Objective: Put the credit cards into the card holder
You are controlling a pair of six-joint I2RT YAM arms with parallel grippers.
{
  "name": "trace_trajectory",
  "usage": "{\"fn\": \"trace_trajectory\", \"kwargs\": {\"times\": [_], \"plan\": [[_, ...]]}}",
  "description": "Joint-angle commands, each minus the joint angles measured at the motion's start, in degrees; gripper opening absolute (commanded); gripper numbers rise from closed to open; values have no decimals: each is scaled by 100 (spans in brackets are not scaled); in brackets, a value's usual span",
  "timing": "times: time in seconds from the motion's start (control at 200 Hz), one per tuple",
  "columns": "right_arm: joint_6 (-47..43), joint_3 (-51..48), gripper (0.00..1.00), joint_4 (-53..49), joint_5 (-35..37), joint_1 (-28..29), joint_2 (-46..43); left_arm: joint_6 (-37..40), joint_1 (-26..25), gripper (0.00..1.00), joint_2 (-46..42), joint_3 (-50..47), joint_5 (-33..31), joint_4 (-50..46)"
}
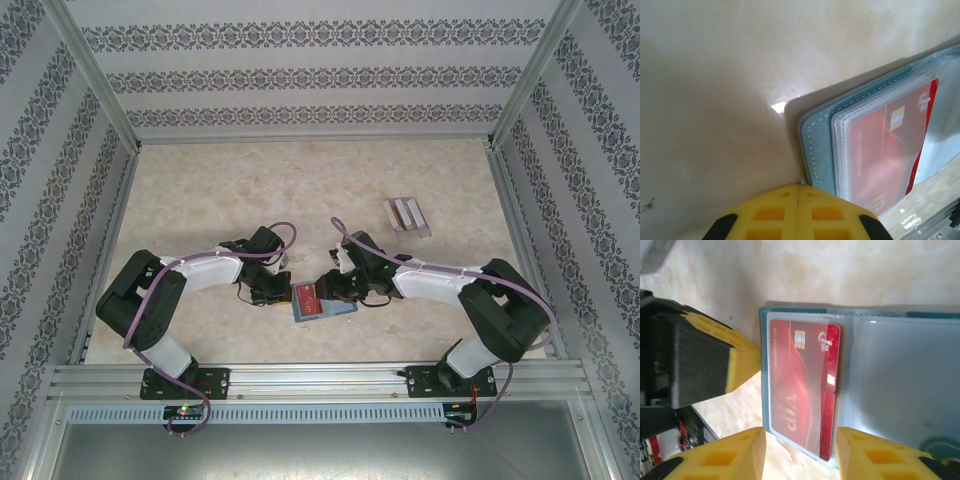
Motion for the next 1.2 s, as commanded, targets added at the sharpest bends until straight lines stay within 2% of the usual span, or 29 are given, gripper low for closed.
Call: {"fn": "trace_trajectory", "kwargs": {"times": [0.0, 0.095, 0.225, 0.365, 0.395, 0.405, 0.42, 0.445, 0.515, 0.585, 0.714, 0.874, 1.194], "plan": [[-390, -173, 45, -520, 388, -153, -534, 20, 42, 0, -120, -112, -252, 351], [-803, -111, 48, -1251, 1063, -241, -897, 89, 82, 0, -305, -90, -259, 263], [-1262, 184, 52, -2067, 2123, -80, -1059, 95, 132, 15, -556, -87, -241, 169], [-1443, 503, 57, -2408, 2872, 252, -717, 109, 194, 18, -716, -93, -249, 65], [-1470, 602, 61, -2438, 3011, 362, -567, 92, 204, 19, -752, -112, -258, 58], [-1480, 626, 64, -2437, 3048, 400, -534, 85, 209, 20, -768, -122, -257, 61], [-1497, 669, 73, -2427, 3119, 469, -455, 85, 212, 23, -783, -146, -253, 74], [-1519, 735, 80, -2400, 3225, 564, -362, 77, 219, 29, -806, -178, -223, 106], [-1611, 851, 83, -2317, 3500, 766, -124, 116, 220, 42, -838, -245, -166, 163], [-1609, 1016, 84, -2390, 3891, 884, 169, 142, 239, 46, -839, -252, -192, 115], [-1556, 1023, 78, -2418, 4472, 961, 427, 99, 244, 49, -814, -350, -78, 287], [-1460, 845, 64, -2458, 4584, 939, 189, 75, 244, 49, -739, -368, 72, 399], [-1379, 198, 34, -1970, 3678, 419, -543, -12, 210, 49, -492, -468, 189, 785]]}}
